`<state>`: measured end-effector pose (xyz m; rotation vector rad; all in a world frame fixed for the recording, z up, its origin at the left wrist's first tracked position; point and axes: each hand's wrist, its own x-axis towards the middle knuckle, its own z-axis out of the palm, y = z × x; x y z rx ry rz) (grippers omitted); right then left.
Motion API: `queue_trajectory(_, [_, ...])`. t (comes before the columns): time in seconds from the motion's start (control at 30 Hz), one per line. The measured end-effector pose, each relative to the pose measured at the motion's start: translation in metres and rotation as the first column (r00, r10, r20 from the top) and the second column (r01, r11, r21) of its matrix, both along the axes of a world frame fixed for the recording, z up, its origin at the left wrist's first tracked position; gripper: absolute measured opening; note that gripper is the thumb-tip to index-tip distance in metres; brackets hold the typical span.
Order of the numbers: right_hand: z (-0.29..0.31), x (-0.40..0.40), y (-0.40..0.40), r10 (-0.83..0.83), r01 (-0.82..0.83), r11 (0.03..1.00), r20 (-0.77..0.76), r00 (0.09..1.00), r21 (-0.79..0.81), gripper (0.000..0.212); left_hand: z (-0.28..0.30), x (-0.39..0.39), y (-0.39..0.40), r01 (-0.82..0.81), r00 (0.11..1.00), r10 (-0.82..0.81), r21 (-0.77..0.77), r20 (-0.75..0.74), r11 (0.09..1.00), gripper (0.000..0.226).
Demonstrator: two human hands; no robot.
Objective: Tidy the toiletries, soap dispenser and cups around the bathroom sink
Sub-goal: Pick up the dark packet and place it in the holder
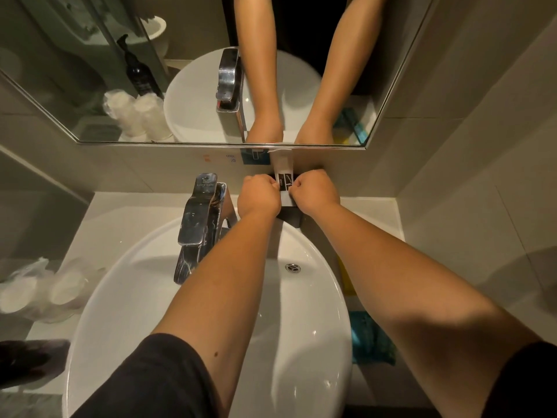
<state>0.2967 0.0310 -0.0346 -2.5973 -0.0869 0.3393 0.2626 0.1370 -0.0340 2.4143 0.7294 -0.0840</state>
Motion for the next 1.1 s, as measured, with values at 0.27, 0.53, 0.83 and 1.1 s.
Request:
queue_trajectory(0.27, [-0.004, -0.004, 0.005, 0.061, -0.041, 0.975, 0.085, 0.995, -0.218, 0.019, -0.002, -0.001, -0.001, -0.002, 1.0, 0.002, 0.038, -0.008, 0.999, 0.024])
queue_trajectory(0.53, [-0.008, -0.01, 0.003, 0.066, -0.042, 0.982, 0.123, 0.99, -0.184, 0.018, 0.004, -0.002, -0.002, -0.006, 1.0, 0.005, 0.059, 0.018, 0.998, 0.025])
queue_trajectory(0.83, [0.003, -0.006, -0.012, 0.018, -0.026, 0.999, 0.216, 0.976, 0.035, 0.024, 0.001, -0.006, -0.001, -0.008, 0.999, 0.005, 0.073, 0.05, 0.997, 0.026])
queue_trajectory(1.1, [0.025, -0.04, -0.061, 0.023, 0.0, 0.998, 0.346, 0.938, -0.066, 0.027, 0.027, -0.045, -0.017, 0.149, 0.966, -0.209, 0.332, 0.153, 0.932, 0.034])
